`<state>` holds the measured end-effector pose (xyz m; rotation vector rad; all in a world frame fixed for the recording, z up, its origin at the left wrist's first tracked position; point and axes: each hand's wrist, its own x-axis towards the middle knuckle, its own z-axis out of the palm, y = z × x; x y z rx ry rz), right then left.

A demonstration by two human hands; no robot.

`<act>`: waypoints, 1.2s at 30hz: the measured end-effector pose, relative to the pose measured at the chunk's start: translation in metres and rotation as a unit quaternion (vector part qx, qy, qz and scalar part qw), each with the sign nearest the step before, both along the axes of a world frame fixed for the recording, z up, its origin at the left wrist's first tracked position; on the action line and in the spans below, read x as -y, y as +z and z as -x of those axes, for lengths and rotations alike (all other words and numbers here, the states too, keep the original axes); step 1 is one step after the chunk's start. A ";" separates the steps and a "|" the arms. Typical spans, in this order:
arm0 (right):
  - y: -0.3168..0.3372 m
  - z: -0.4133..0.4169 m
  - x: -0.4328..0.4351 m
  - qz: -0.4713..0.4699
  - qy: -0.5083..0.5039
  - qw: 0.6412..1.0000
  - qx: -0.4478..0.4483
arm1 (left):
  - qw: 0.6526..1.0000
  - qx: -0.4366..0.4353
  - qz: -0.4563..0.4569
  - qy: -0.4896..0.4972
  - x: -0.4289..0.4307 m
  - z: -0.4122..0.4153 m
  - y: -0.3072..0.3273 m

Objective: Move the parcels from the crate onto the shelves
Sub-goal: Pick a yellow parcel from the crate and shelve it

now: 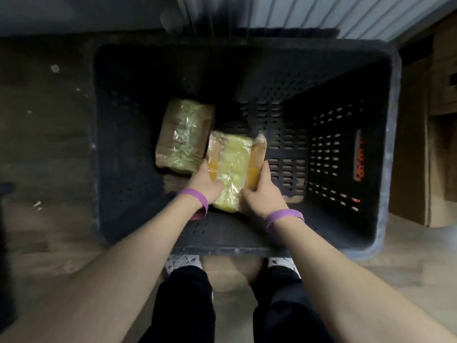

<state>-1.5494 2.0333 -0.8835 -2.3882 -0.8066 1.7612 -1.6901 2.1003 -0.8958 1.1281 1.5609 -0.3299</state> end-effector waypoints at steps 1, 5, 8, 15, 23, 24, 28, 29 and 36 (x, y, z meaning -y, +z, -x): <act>0.005 0.000 0.001 -0.006 -0.024 1.000 -0.006 | 1.000 0.008 -0.001 0.022 0.001 -0.002 0.004; 0.057 -0.006 0.005 -0.022 -0.080 0.996 -0.028 | 0.998 0.021 -0.017 0.064 0.009 -0.006 0.054; 0.122 -0.007 0.002 -0.041 -0.087 0.995 -0.037 | 0.995 0.035 -0.026 0.092 0.009 -0.009 0.118; 0.352 -0.014 -0.012 -0.163 -0.096 0.982 -0.001 | 0.986 0.097 -0.063 0.116 -0.005 0.001 0.363; 0.581 0.003 -0.029 -0.341 -0.145 0.929 -0.007 | 0.959 0.176 -0.172 0.139 -0.015 0.020 0.611; 0.604 0.006 -0.031 -0.362 -0.140 0.922 0.001 | 0.954 0.184 -0.187 0.143 -0.014 0.023 0.635; 0.680 0.013 -0.032 -0.431 -0.158 0.888 0.026 | 0.933 0.171 -0.283 0.143 -0.006 0.032 0.712; 0.695 0.014 -0.032 -0.444 -0.166 0.880 0.030 | 0.925 0.171 -0.308 0.145 -0.003 0.034 0.727; 0.763 -0.005 -0.036 -0.518 -0.193 0.833 -0.008 | 0.851 0.254 -0.425 0.176 0.000 0.057 0.796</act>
